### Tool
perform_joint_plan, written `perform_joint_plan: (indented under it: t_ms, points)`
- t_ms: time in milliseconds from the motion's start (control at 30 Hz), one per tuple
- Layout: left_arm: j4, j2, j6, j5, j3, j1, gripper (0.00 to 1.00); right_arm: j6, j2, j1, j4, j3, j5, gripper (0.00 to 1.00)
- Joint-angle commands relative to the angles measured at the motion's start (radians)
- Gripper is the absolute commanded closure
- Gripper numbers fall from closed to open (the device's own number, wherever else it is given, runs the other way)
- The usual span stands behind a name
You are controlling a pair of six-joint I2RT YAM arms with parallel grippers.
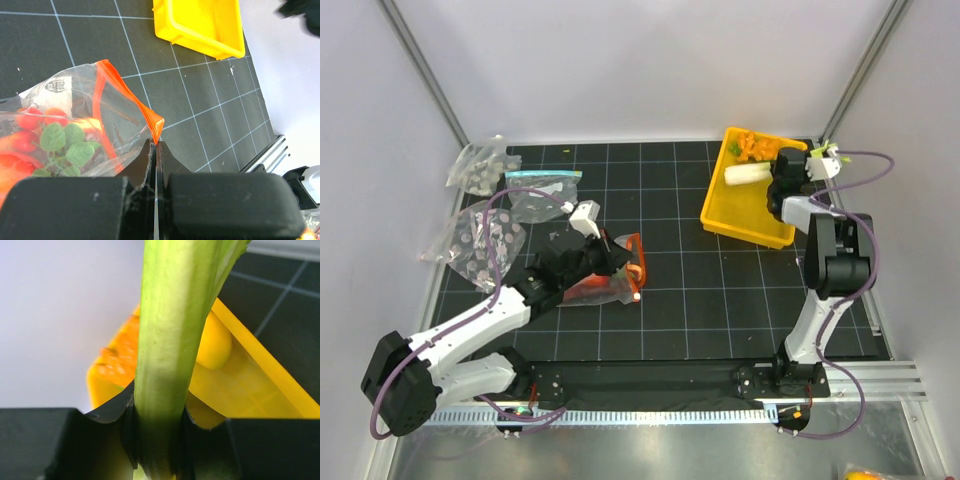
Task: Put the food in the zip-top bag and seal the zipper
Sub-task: Pick up the fake vegetable from the bin, then place the fake vegetable in the bin.
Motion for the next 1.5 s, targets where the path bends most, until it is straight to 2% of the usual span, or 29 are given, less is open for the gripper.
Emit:
perform_joint_plan:
  t_ms: [0, 233, 367, 533, 767, 800, 833, 867, 900, 967, 1100, 1233, 1467]
  points:
    - [0.059, -0.026, -0.007, 0.013, 0.002, 0.002, 1.00, -0.022, -0.182, -0.002, 0.010, 0.001, 0.065, 0.85]
    - [0.058, -0.043, -0.010, 0.013, -0.003, 0.004, 1.00, -0.046, -0.301, -0.003, -0.099, -0.023, 0.065, 0.85]
    - [0.058, -0.040, -0.008, 0.011, -0.003, 0.004, 1.00, -0.061, -0.321, -0.003, -0.116, -0.025, -0.042, 0.85]
    - [0.058, -0.040, -0.008, 0.013, -0.001, 0.004, 1.00, -0.047, -0.298, -0.003, -0.226, 0.004, -0.099, 0.85]
    - [0.059, -0.037, -0.010, 0.013, -0.001, 0.002, 1.00, -0.078, -0.330, -0.002, -0.169, -0.123, -0.110, 0.84]
    - [0.058, -0.039, -0.010, 0.013, 0.000, 0.004, 1.00, -0.075, -0.330, -0.003, -0.163, -0.147, -0.116, 0.81]
    - [0.058, -0.037, -0.008, 0.013, 0.000, 0.004, 1.00, -0.075, -0.330, -0.003, -0.160, -0.155, -0.159, 0.73]
    - [0.058, -0.040, -0.008, 0.013, 0.000, 0.002, 1.00, -0.087, -0.322, -0.002, -0.160, -0.160, -0.193, 0.44]
    - [0.055, -0.043, -0.007, 0.013, 0.000, 0.004, 1.00, -0.091, -0.318, -0.002, -0.168, -0.154, -0.222, 0.31]
    - [0.051, -0.049, -0.004, 0.004, -0.001, 0.004, 1.00, -0.090, -0.317, -0.002, -0.256, -0.132, -0.250, 0.13]
    - [0.045, -0.065, 0.010, -0.027, -0.007, 0.004, 1.00, -0.101, -0.386, -0.002, -0.312, -0.158, -0.260, 0.06]
    - [0.044, -0.068, 0.012, -0.029, -0.004, 0.004, 1.00, -0.108, -0.488, 0.033, -0.284, -0.219, -0.394, 0.08]
    - [0.038, -0.078, 0.021, -0.039, -0.007, 0.004, 1.00, -0.225, -0.632, 0.378, -0.341, -0.279, -0.380, 0.15]
